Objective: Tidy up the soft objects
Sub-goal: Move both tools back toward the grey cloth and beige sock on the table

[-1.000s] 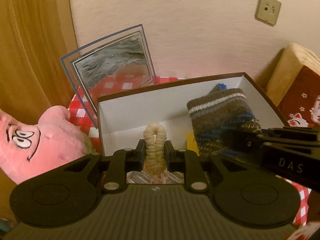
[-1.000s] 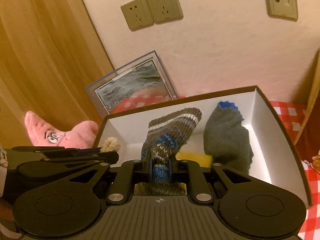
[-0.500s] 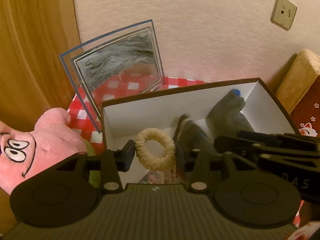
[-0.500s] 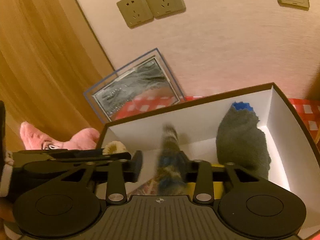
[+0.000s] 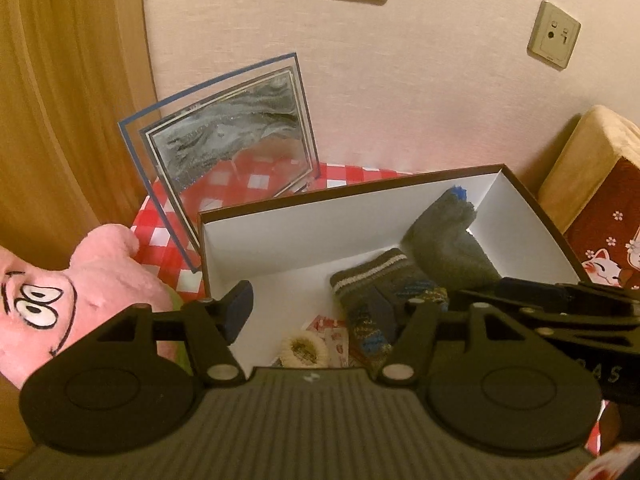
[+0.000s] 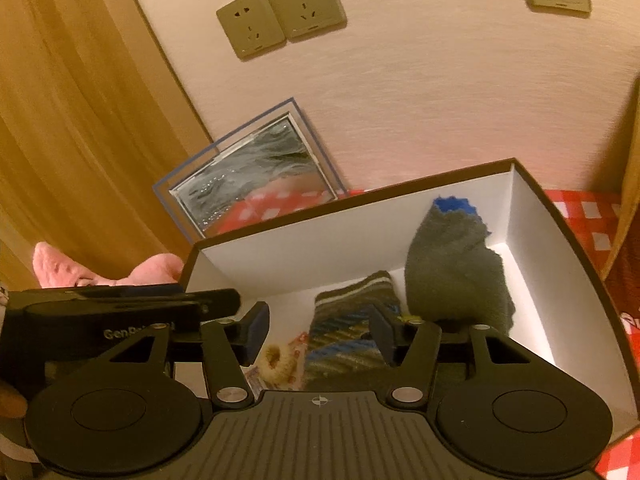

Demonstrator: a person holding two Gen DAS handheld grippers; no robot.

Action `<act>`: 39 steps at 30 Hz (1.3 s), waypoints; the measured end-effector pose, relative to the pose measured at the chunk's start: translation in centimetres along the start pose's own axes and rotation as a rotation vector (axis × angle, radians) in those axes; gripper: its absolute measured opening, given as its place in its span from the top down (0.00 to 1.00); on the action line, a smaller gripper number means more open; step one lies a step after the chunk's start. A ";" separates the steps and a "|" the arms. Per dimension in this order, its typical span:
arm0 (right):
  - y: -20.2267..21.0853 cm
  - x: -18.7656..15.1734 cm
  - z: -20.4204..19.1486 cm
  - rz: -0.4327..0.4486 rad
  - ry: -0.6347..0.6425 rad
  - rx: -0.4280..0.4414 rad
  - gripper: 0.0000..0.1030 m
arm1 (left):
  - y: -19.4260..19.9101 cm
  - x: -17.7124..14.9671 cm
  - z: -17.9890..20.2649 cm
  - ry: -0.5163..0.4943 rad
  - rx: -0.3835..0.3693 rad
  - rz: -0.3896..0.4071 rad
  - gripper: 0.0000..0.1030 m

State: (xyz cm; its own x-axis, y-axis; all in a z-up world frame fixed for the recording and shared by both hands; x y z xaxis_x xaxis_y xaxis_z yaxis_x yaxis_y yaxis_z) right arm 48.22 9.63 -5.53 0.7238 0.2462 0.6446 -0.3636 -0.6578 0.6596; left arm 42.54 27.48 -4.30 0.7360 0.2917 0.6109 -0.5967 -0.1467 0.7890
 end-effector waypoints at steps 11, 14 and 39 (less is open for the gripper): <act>4.5 -1.8 0.7 0.029 -0.046 -0.003 0.43 | 3.5 -1.8 0.7 0.044 -0.033 0.000 0.41; 6.6 -3.0 0.8 0.048 -0.061 -0.004 0.42 | 5.2 -2.9 1.2 0.045 -0.053 0.016 0.41; 22.8 -22.1 1.7 0.038 -0.196 -0.160 0.37 | 14.7 -19.4 6.1 -0.175 -0.176 -0.069 0.41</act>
Point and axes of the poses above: each gripper's, at about its wrist camera, not at the fingertips, and y roughly against the way its jaws point, z to its right, x to its top, the point moved 1 cm from there along -y, roughly the way its jaws point, and after that the axes turned 3 degrees about -z, right-handed, at the moved point
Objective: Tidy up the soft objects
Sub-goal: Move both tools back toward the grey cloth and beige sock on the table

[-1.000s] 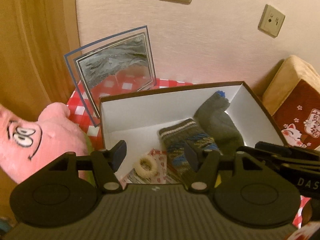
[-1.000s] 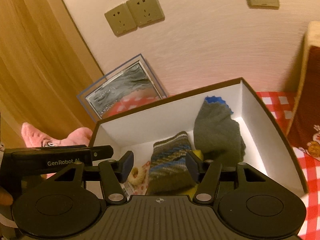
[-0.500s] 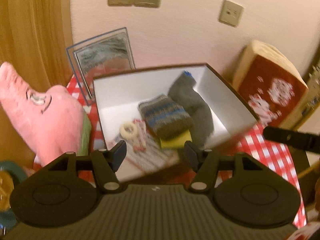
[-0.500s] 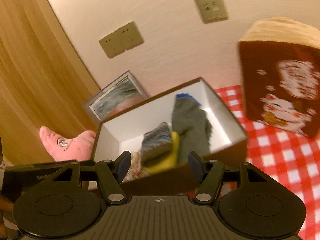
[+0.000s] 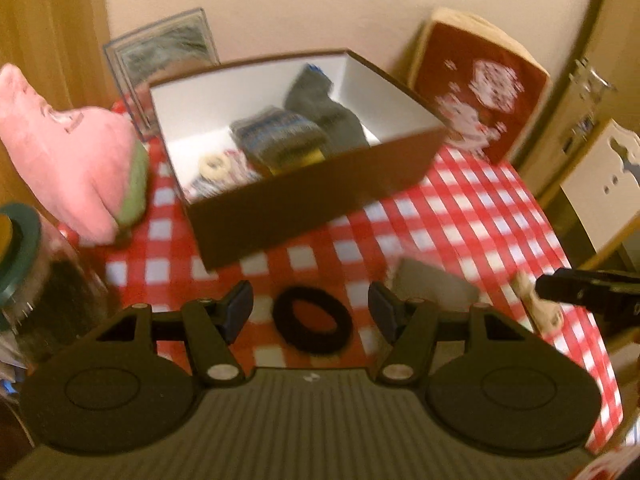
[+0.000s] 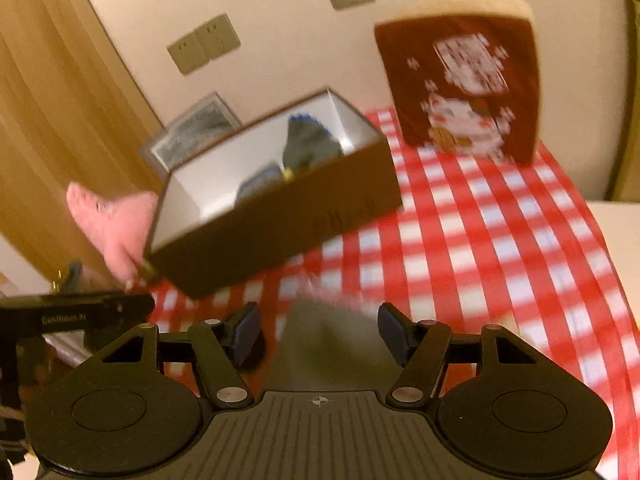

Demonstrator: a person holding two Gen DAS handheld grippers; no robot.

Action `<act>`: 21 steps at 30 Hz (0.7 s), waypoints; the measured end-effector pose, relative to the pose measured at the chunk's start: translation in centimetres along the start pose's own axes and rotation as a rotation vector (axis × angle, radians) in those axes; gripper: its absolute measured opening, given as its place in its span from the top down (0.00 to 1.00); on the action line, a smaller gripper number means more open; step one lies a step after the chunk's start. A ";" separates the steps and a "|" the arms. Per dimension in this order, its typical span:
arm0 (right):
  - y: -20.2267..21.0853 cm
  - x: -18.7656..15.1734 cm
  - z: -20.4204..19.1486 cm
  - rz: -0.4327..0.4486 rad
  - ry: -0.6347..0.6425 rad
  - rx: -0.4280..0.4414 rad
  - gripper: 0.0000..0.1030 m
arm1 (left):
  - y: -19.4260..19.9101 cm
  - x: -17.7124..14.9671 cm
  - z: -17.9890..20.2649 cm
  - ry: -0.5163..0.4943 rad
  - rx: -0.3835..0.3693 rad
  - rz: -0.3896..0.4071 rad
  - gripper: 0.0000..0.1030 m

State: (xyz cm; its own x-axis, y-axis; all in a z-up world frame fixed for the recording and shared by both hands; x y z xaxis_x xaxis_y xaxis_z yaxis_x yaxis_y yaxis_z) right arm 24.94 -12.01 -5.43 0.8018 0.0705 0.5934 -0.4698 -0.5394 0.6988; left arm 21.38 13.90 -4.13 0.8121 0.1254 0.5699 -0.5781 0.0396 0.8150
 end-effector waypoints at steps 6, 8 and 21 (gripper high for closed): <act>1.0 -4.1 0.3 -0.055 -0.010 -0.024 0.37 | -0.4 -2.4 2.0 -0.032 -0.046 -0.041 0.41; 1.1 -5.1 0.5 -0.071 -0.026 -0.030 0.37 | -0.5 -3.2 2.5 -0.042 -0.052 -0.051 0.41; -1.4 -8.5 0.8 -0.175 -0.069 -0.053 0.35 | -2.3 -6.8 2.5 -0.053 -0.046 -0.142 0.43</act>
Point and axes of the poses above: each gripper's, at about its wrist camera, not at the fingertips, and y roughly against the way its jaws point, z to its right, x to its top, the point moved 1 cm from there along -y, roughly the way its jaws point, and after that the axes turned 3 degrees about -z, right-handed, at the moved point
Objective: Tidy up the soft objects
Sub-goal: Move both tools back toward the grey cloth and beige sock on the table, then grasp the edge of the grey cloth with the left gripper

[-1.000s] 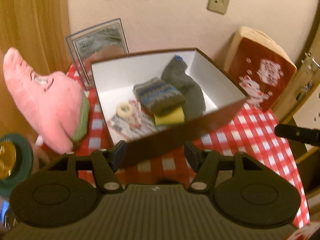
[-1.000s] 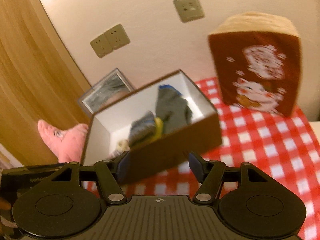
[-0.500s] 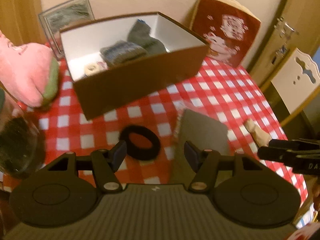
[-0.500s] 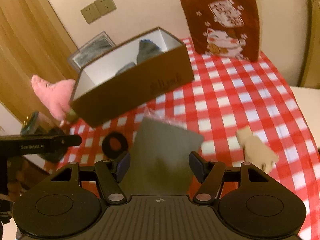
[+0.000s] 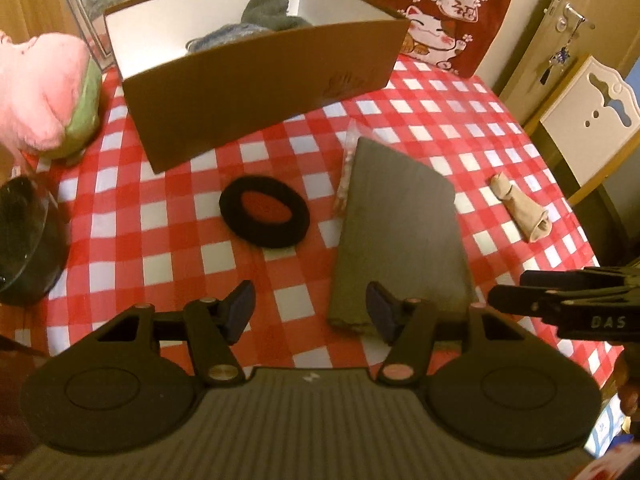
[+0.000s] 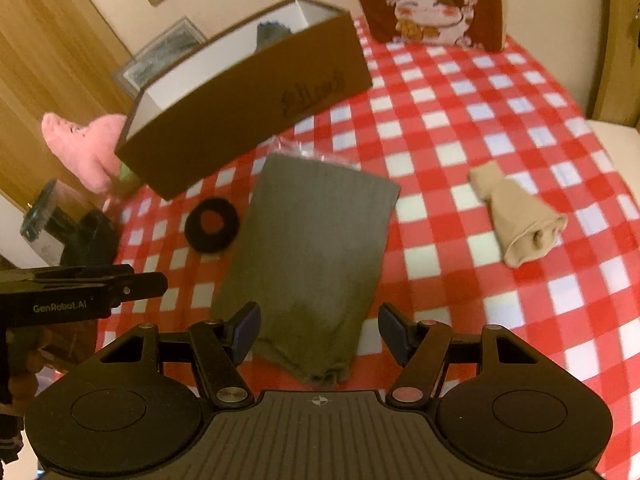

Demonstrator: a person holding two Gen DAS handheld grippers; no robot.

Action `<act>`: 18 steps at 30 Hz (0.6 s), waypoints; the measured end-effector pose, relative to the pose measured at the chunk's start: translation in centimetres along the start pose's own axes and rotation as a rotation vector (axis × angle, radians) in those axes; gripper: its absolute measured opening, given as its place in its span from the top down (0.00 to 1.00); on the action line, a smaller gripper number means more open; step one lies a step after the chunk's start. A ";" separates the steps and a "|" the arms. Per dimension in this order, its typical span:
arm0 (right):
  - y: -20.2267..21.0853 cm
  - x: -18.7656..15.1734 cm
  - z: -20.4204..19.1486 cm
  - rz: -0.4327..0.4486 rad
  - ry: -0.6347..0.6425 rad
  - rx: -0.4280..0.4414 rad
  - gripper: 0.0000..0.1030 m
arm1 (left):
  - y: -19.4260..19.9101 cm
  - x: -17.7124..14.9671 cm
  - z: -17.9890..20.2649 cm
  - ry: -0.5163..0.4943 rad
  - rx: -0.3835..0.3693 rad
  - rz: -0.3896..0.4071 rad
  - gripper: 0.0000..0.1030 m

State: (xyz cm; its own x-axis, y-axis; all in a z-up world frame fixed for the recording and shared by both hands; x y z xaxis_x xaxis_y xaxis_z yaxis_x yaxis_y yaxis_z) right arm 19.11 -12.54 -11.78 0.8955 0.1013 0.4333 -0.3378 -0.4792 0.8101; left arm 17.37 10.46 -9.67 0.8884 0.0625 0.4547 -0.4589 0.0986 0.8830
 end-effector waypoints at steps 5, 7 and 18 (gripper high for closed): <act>-1.8 0.3 -0.6 -0.026 -0.001 -0.009 0.24 | -0.6 -0.1 -0.7 0.005 0.007 -0.011 0.43; -2.5 0.6 -0.8 -0.032 0.010 -0.020 0.23 | -0.9 -0.1 -1.0 0.006 0.005 -0.017 0.43; -3.4 0.6 1.3 -0.036 -0.069 -0.124 0.22 | -5.1 1.1 0.2 -0.051 -0.148 -0.056 0.43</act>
Point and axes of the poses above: each gripper's, at about its wrist camera, not at the fingertips, and y roughly against the way its jaws point, z to its right, x to its top, the point moved 1 cm from there along -y, roughly the way its jaws point, and after that the axes turned 3 degrees about -z, right-handed, at the moved point
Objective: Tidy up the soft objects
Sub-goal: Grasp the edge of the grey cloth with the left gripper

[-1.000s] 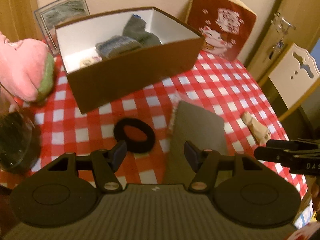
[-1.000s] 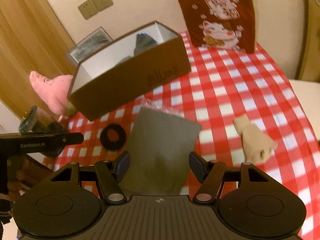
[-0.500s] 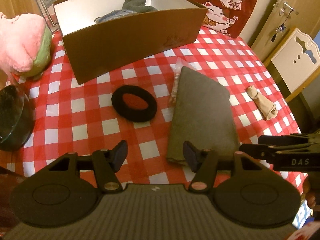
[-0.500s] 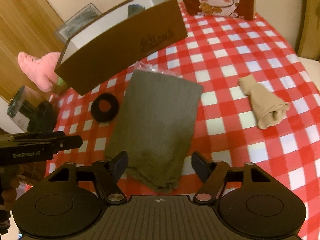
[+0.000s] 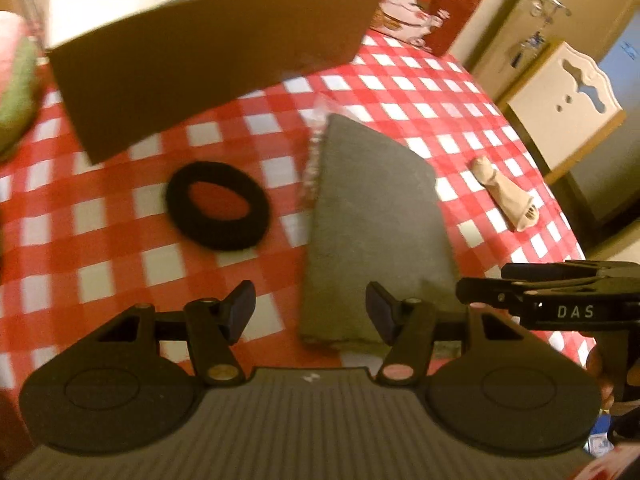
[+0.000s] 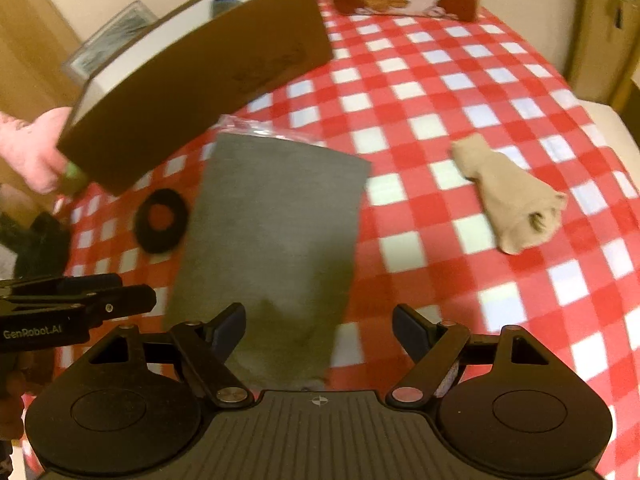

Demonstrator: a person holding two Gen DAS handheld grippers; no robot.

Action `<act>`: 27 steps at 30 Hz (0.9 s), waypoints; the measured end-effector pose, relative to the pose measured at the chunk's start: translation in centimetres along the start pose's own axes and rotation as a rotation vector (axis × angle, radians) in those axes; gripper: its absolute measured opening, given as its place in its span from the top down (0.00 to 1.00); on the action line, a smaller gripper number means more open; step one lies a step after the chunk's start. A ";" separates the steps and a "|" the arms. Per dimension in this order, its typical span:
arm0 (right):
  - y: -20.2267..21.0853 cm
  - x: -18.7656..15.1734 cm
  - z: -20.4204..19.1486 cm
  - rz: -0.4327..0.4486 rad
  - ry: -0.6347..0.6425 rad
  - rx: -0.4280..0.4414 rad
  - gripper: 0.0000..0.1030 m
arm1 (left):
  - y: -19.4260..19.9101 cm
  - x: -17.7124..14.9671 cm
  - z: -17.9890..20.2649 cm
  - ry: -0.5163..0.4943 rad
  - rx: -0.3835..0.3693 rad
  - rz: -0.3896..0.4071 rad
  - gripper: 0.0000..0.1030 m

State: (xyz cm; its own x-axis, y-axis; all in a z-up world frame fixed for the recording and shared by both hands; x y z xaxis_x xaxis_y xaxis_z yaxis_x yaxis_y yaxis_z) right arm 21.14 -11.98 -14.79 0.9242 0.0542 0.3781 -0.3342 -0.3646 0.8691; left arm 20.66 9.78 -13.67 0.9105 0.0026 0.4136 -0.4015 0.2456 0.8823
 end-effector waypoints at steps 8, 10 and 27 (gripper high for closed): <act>-0.8 -1.7 -0.4 0.045 0.114 -0.122 0.23 | -3.4 1.3 0.0 -0.031 -0.058 -0.018 0.43; -1.3 -1.9 -0.6 0.038 0.130 -0.135 0.23 | -3.7 1.6 -0.1 -0.032 -0.073 -0.011 0.44; -1.7 -2.7 -0.6 0.079 0.180 -0.132 0.23 | -4.7 2.3 0.8 -0.027 -0.221 -0.019 0.66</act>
State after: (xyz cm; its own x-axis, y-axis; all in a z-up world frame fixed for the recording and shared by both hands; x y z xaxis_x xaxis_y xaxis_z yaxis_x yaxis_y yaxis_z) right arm 19.11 -10.92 -17.07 0.8502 0.1999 0.4870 -0.4363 -0.2500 0.8643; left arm 24.60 7.90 -16.64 0.9135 -0.0297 0.4058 -0.3499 0.4517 0.8207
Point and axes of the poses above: each gripper's, at about its wrist camera, not at the fingertips, and y roughly against the way its jaws point, z to its right, x to its top, the point moved 1 cm from there along -y, roughly the way its jaws point, and after that the axes turned 3 degrees about -z, right-handed, at the moved point
